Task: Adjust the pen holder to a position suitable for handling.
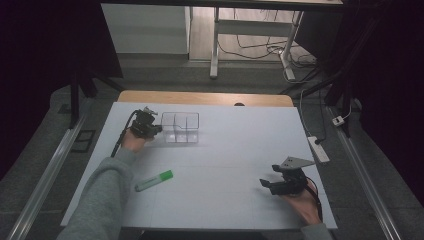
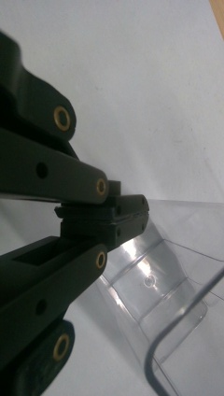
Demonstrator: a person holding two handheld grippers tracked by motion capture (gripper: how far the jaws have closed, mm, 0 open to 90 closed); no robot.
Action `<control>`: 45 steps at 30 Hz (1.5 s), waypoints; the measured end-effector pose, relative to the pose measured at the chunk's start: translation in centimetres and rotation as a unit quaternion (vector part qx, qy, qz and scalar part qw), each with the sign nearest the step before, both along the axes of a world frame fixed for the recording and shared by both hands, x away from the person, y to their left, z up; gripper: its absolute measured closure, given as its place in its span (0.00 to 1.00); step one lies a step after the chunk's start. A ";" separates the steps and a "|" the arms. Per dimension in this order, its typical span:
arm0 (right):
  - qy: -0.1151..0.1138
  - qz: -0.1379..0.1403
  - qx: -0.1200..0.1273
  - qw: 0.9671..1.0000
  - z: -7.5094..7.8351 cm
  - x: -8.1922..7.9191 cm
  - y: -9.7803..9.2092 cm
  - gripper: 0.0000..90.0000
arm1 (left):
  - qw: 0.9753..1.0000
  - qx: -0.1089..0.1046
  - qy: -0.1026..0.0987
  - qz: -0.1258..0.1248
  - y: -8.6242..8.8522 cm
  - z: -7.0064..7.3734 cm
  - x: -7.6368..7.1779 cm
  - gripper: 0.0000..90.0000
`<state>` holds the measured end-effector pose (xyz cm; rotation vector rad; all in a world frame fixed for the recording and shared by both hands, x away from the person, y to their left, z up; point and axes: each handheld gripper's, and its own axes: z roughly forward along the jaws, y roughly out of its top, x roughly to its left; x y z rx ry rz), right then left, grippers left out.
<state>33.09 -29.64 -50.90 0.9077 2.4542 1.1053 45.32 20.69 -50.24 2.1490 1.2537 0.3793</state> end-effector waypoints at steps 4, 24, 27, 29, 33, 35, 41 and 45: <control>0.000 0.001 0.001 1.000 0.0 0.0 0.0 0.25 | 1.000 0.003 0.000 -0.005 -0.5 0.1 0.2 0.99; 0.001 0.000 0.000 1.000 -0.1 0.0 0.0 0.25 | 0.999 0.005 0.001 -0.040 -4.2 0.6 0.8 0.99; 0.001 0.001 0.000 1.000 -0.1 0.1 0.0 0.25 | 0.999 0.003 0.001 -0.048 -4.9 0.7 0.8 0.99; 0.002 0.001 0.000 1.000 -0.1 0.1 0.0 0.25 | 0.999 0.004 0.000 -0.051 -5.3 0.7 0.9 0.99; 0.002 0.001 0.000 1.000 -0.1 0.0 0.0 0.25 | 0.998 0.005 0.002 -0.057 -6.1 0.7 1.1 0.99; 0.002 0.000 -0.001 1.000 -0.1 0.0 0.0 0.25 | 0.998 0.006 0.001 -0.062 -6.6 0.8 1.1 0.99; 0.003 0.001 -0.001 1.000 -0.1 0.0 0.1 0.25 | 0.998 0.006 0.001 -0.069 -7.9 0.9 1.4 0.99; 0.003 0.000 -0.002 1.000 -0.1 0.0 0.0 0.25 | 0.997 0.002 -0.001 -0.074 -8.8 1.0 1.6 0.99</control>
